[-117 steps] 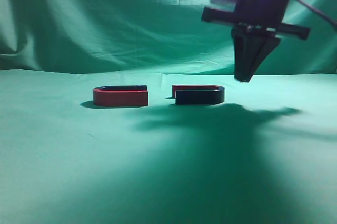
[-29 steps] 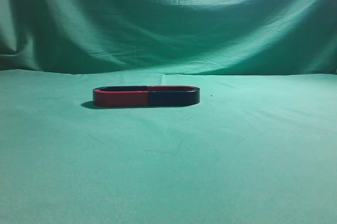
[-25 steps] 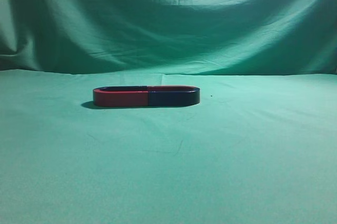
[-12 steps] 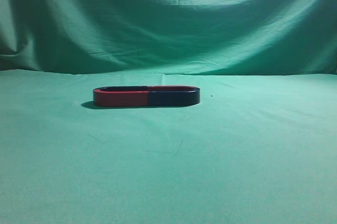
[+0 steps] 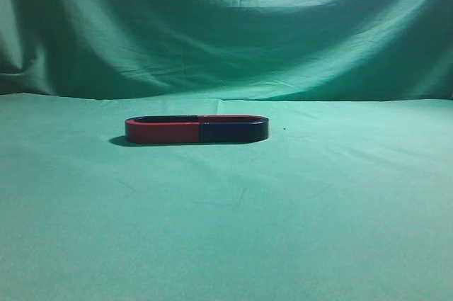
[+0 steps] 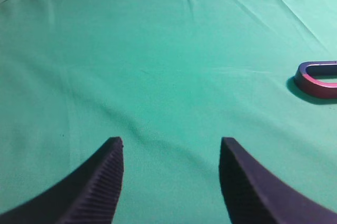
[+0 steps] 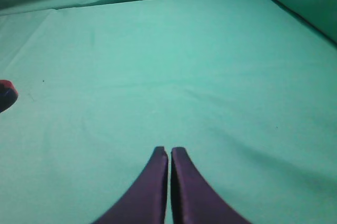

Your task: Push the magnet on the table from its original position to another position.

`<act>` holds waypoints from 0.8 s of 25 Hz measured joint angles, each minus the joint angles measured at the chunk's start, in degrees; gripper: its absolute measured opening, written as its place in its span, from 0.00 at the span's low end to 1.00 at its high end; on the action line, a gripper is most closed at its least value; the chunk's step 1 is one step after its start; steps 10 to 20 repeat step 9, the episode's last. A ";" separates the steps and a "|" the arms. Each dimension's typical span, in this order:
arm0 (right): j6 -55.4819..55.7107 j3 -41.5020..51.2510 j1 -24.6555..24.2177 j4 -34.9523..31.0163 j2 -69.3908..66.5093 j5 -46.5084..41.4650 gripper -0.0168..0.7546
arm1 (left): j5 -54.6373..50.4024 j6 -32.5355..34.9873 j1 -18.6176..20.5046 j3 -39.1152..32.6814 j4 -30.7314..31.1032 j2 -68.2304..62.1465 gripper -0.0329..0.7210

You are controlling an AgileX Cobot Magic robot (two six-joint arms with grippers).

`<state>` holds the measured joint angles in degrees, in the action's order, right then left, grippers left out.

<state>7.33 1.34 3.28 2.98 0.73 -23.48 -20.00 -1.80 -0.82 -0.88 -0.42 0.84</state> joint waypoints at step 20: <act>0.00 0.00 0.00 0.00 0.00 0.10 0.02 | 0.00 0.00 0.00 0.00 0.00 0.00 0.54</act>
